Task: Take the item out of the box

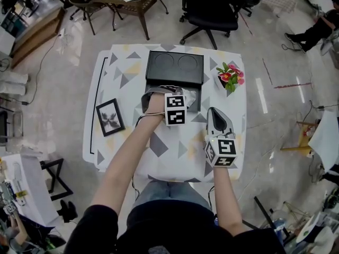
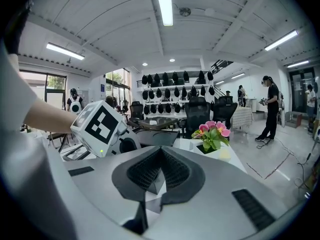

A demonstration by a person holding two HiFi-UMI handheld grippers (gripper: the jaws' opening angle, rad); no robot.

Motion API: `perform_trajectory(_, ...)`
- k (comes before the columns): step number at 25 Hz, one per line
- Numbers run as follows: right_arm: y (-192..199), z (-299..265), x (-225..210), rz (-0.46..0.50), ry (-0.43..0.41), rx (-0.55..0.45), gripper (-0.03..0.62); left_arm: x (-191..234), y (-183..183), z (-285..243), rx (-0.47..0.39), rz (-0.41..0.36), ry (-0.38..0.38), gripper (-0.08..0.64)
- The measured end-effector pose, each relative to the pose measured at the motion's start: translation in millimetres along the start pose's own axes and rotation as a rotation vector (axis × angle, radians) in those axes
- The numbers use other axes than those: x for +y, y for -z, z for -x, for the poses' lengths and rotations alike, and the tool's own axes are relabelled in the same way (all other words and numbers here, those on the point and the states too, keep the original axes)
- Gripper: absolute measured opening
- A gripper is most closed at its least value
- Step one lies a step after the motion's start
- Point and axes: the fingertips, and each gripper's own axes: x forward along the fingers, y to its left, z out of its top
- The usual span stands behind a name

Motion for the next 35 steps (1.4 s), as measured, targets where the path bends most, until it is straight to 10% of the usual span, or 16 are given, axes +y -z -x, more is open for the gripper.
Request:
perform_trajectory(26, -36.3, 52.9, 28.0, 0.028, 0.034, -0.123, 0.002, 8.5, -16.6, 221.1, -0.697, 0.702, -0.552, 0.037)
perform_trajectory(35, -41.8, 84.3, 43.1, 0.042, 0.061, -0.207, 0.002, -39.7, 21.9, 256.8, -0.773, 0.815, -0.713, 0.037)
